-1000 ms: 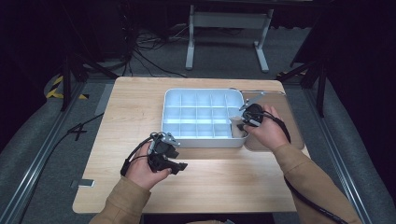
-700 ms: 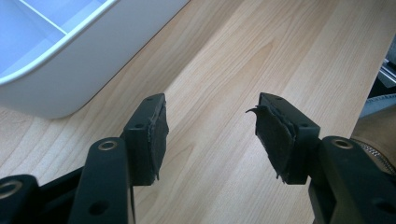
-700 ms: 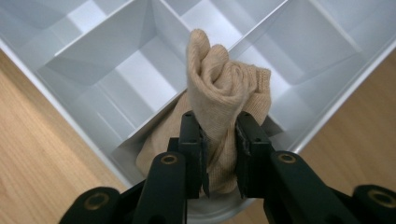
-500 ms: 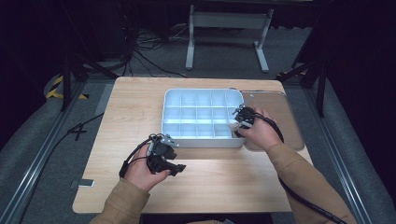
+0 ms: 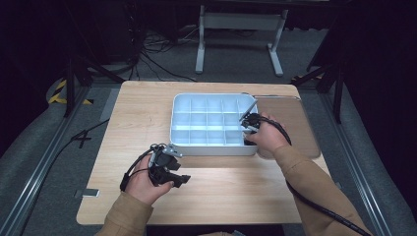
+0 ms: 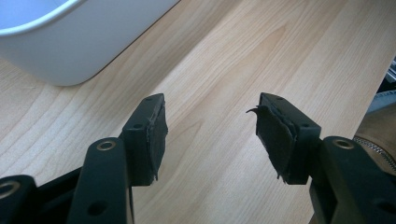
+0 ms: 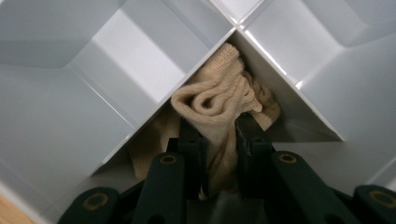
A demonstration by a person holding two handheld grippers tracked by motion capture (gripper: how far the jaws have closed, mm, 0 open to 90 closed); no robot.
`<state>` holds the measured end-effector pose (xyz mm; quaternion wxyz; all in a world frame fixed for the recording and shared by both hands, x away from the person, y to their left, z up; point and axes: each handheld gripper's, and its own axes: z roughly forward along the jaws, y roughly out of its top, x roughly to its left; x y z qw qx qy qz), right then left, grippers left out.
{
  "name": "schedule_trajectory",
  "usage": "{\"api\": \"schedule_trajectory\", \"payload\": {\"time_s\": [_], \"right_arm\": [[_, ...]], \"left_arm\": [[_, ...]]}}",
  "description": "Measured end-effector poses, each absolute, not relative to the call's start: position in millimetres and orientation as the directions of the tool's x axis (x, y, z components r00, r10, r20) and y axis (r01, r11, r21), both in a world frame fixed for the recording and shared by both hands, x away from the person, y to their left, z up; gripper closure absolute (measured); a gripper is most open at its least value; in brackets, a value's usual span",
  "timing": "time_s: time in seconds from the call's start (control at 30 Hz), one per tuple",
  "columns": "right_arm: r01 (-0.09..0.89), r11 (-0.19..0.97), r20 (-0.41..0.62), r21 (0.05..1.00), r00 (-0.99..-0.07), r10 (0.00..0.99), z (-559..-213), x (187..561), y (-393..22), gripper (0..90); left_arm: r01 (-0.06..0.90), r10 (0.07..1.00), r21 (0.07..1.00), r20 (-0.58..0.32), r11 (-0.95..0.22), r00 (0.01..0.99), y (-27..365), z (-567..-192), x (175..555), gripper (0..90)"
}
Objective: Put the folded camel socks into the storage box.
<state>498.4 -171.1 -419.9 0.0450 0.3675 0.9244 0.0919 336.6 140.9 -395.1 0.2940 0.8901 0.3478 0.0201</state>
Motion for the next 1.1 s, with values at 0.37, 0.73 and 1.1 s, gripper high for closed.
{"api": "schedule_trajectory", "payload": {"time_s": [0.37, 0.73, 1.1], "right_arm": [[0.667, 0.686, 0.05, 0.291, -0.726, 0.685, -406, 493, -183, 63.5], [0.629, 0.636, 0.09, 0.446, -0.739, 0.668, -373, 479, -204, 61.3], [0.505, 0.553, 0.111, 0.663, -0.796, 0.595, -341, 446, -225, 62.3]], "left_arm": [[0.597, 0.617, 0.538, -0.17, -0.595, 0.768, 137, -395, 342, 43.3], [0.599, 0.618, 0.538, -0.173, -0.593, 0.767, 138, -396, 341, 43.2], [0.595, 0.615, 0.539, -0.17, -0.596, 0.77, 138, -393, 341, 43.3]]}}
